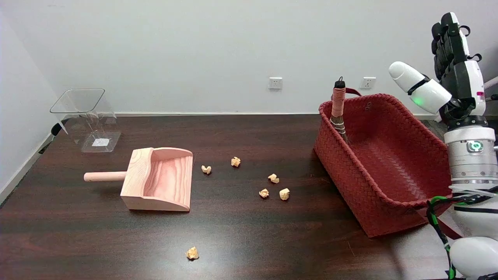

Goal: Pick up the broom.

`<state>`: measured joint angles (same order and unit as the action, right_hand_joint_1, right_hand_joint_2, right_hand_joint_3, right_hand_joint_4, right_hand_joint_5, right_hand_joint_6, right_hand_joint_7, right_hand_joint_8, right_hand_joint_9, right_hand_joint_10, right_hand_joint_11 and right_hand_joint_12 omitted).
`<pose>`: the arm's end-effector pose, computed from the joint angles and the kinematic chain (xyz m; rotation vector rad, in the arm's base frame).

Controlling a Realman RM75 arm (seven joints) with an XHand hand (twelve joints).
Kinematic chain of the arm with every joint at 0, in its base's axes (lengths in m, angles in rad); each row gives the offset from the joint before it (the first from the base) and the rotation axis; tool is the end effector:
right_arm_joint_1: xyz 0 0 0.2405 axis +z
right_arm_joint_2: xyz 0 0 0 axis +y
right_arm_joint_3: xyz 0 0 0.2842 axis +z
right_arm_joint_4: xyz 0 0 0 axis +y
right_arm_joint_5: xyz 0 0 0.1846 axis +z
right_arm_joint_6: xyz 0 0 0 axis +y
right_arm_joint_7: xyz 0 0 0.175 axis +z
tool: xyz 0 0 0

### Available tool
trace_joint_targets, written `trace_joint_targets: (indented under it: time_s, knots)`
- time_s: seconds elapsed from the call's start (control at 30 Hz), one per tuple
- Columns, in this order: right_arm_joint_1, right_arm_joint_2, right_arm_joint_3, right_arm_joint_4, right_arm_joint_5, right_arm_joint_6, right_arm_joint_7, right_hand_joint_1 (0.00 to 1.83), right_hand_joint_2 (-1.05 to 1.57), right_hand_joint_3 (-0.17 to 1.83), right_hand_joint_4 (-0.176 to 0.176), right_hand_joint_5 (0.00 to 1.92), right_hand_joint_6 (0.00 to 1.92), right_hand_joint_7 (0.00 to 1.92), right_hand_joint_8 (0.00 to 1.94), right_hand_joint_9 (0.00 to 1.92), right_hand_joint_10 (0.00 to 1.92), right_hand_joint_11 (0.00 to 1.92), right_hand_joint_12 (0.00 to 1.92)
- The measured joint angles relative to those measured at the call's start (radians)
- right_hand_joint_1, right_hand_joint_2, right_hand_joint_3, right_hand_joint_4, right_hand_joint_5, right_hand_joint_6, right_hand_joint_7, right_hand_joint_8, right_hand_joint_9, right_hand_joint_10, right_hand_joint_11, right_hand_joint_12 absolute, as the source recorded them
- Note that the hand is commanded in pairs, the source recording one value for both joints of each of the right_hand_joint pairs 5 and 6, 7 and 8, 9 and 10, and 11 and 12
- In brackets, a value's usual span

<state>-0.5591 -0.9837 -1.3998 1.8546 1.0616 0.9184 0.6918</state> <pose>-0.1453 -0.1872 0.4532 1.3346 -0.2450 1.3987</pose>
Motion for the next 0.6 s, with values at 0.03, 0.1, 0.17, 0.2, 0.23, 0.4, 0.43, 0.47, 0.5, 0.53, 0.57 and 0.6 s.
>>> trace_joint_targets:
  time_s: [0.03,0.1,0.17,0.2,0.23,0.4,0.43,0.47,0.5,0.53,0.57,0.6]
  knots:
    - [0.000,0.000,0.004,0.000,0.002,-0.007,0.000,0.90,0.88,-0.04,0.000,0.00,0.00,0.08,0.08,0.00,0.00,0.00,0.00]
    - [-0.001,0.000,0.011,0.000,0.007,-0.021,0.000,0.90,0.86,-0.05,0.000,0.00,0.00,0.09,0.09,0.00,0.00,0.00,0.00]
    - [-0.001,0.000,0.017,0.000,0.012,-0.038,0.000,0.89,0.86,-0.07,0.000,0.00,0.00,0.10,0.10,0.00,0.00,0.00,0.00]
    - [-0.001,0.000,0.021,0.000,0.016,-0.050,0.000,0.87,0.86,-0.08,0.000,0.00,0.00,0.11,0.11,0.00,0.00,0.00,0.00]
    - [-0.001,0.001,0.024,-0.001,0.019,-0.062,0.000,0.87,0.86,-0.09,0.000,0.00,0.00,0.11,0.11,0.00,0.00,0.00,0.00]
    - [0.012,0.010,0.039,-0.008,0.044,-0.137,0.000,0.86,0.85,-0.10,0.000,0.00,0.00,0.12,0.12,0.00,0.00,0.00,0.00]
    - [0.015,0.013,0.041,-0.010,0.049,-0.147,0.000,0.86,0.85,-0.10,0.000,0.01,0.01,0.12,0.12,0.01,0.01,0.01,0.01]
    - [0.022,0.016,0.043,-0.014,0.057,-0.163,0.000,0.86,0.85,-0.10,0.000,0.01,0.01,0.13,0.13,0.01,0.01,0.01,0.01]
    - [0.027,0.020,0.044,-0.018,0.065,-0.178,0.000,0.86,0.85,-0.10,0.000,0.01,0.01,0.13,0.13,0.01,0.01,0.01,0.01]
    - [0.033,0.024,0.045,-0.022,0.072,-0.190,0.000,0.86,0.85,-0.10,0.000,0.01,0.01,0.13,0.13,0.01,0.01,0.01,0.01]
    - [0.038,0.028,0.047,-0.026,0.079,-0.203,0.000,0.86,0.86,-0.11,0.000,0.02,0.02,0.14,0.14,0.02,0.02,0.02,0.02]
    - [0.045,0.032,0.047,-0.030,0.087,-0.217,0.000,0.86,0.86,-0.12,0.000,0.02,0.02,0.14,0.14,0.02,0.02,0.02,0.02]
